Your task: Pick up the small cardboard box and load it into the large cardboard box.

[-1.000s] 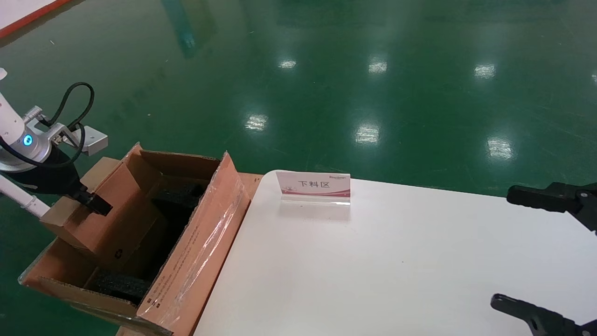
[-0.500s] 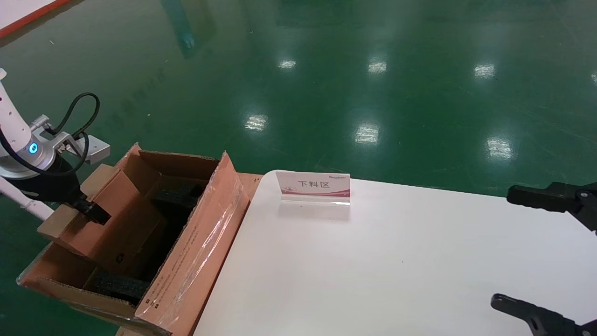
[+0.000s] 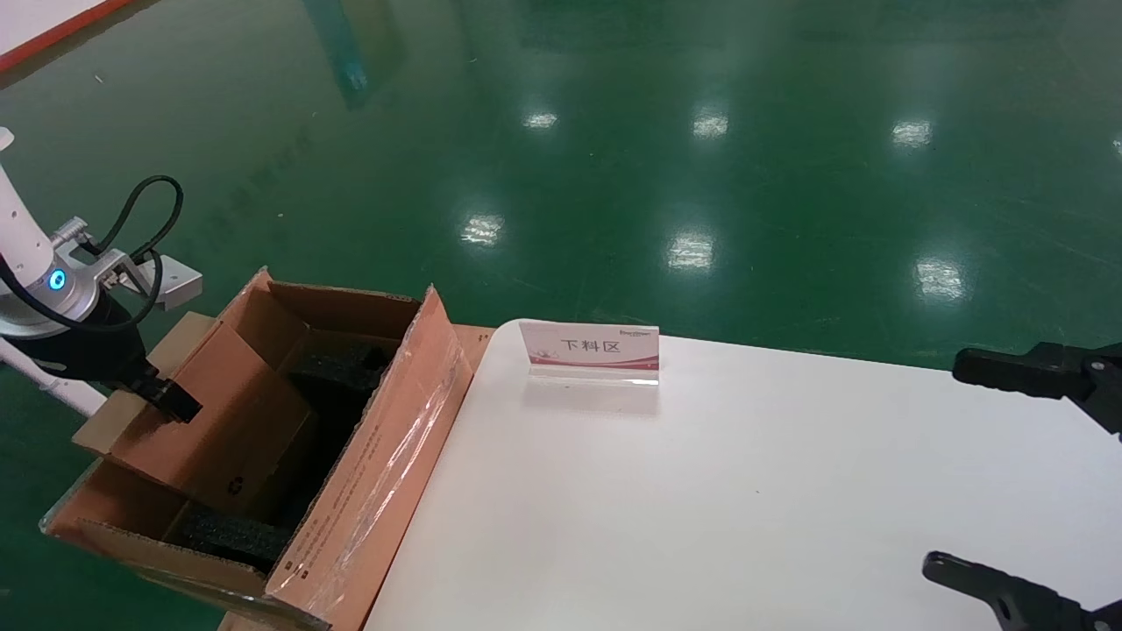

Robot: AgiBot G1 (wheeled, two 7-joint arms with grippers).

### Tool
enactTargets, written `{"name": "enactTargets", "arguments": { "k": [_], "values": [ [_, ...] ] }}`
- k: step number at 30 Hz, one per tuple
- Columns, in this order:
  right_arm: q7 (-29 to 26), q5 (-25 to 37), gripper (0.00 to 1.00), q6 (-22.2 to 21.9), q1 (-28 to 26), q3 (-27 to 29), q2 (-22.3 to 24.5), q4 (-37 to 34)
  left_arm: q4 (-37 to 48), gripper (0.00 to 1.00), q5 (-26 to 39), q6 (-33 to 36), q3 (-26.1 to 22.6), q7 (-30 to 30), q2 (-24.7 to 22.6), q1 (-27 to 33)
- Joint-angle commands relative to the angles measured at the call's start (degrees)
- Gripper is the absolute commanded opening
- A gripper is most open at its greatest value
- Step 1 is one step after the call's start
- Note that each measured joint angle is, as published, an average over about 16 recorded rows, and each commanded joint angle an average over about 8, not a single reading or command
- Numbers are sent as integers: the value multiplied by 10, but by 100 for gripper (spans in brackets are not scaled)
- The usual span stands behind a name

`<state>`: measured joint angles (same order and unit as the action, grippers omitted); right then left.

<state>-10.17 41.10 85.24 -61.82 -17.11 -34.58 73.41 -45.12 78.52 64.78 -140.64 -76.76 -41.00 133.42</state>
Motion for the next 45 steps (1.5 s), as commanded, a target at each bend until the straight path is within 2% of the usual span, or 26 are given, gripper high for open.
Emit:
{"name": "enactTargets", "arguments": {
  "k": [1, 12, 17, 24, 30, 38, 45],
  "values": [
    [0, 0, 100, 0, 0, 0, 0, 0, 0, 100, 0, 0, 0, 0, 0, 0],
    [0, 0, 100, 0, 0, 0, 0, 0, -2, 100, -1, -2, 2, 2, 0, 2],
    [0, 0, 100, 0, 0, 0, 0, 0, -23, 100, -2, -13, 10, 22, 6, 17],
    [0, 0, 100, 0, 0, 0, 0, 0, -99, 100, 0, -46, 28, 66, 34, 61],
    [0, 0, 100, 0, 0, -1, 0, 0, -183, 100, -15, -79, 55, 111, 79, 108],
    [0, 0, 100, 0, 0, -1, 0, -1, -263, 100, -103, -92, 108, 212, 151, 147],
    [1, 0, 100, 0, 0, -1, 0, -1, -261, 100, -147, -82, 128, 276, 160, 144]
  ]
}}
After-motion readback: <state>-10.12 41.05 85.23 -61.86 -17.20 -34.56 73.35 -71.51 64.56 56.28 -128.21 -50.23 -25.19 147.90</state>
